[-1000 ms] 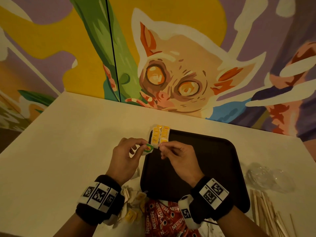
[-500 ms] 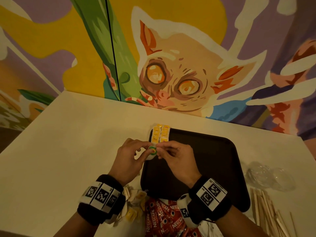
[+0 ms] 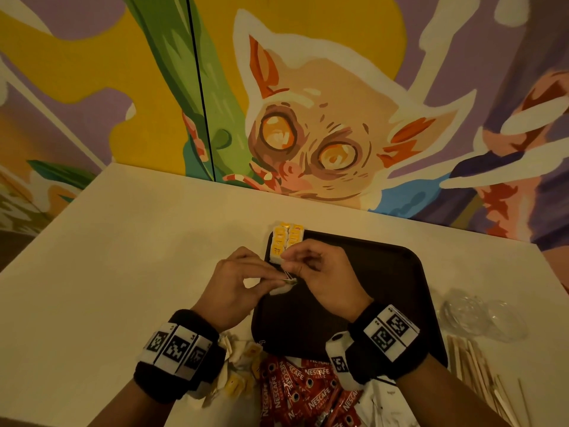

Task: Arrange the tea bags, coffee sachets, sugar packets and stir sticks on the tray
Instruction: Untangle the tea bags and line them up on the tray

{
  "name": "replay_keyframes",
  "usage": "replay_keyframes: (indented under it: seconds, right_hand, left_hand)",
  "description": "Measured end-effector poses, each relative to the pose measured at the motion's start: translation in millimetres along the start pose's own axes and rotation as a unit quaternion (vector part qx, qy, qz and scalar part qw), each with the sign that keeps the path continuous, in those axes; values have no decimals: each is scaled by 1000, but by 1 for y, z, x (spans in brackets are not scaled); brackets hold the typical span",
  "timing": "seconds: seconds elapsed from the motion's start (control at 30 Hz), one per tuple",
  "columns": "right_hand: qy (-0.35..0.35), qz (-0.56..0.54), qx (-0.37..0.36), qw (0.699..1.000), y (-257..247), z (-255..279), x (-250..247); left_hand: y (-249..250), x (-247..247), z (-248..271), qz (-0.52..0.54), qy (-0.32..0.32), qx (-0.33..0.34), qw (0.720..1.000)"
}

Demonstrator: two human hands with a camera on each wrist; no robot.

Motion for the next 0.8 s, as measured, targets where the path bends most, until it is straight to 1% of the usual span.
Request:
replay_keyframes:
  seconds: [0.1,0.23,0.33,0.43,0.5,0.63,0.7,0.8]
  right_hand:
    - [-13,-52,11,998,7,-2,2]
    - [-24,-131,32,991,22,-2,10]
    - [-28,-153,59,986,34,0,17]
    - [-48,-147,98,983,44,4,29]
    - [-51,-126,94,986,46,5,37]
    - [-20,-97,115,989,63,-5,45]
    - [-2,-85,141,986,77,-15,47]
    - [46,-57,193,978,108,-32,43]
  left_hand:
    - [0,-7,-1,58,42,-26,997]
    - [-5,-14,1,54,103,-52,992]
    - [-14,-16,6,35,142,-77,986]
    - [-26,-15,14,49,176,-125,975]
    - [-32,-13,18,52,184,-147,970]
    - [-43,-10,25,47,179,-186,965]
    - [-53,-10,30,35,164,-218,962]
    - [-68,-15,41,27,151,-255,955]
Point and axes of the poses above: each hand's wrist, its own z-axis away from the middle knuckle, its own x-axis out of the palm, y = z × x, the point moved 7 cm from there along -z, towards the middle knuckle, and after that the axes turned 5 degrees about x, right-handed, at the moved point
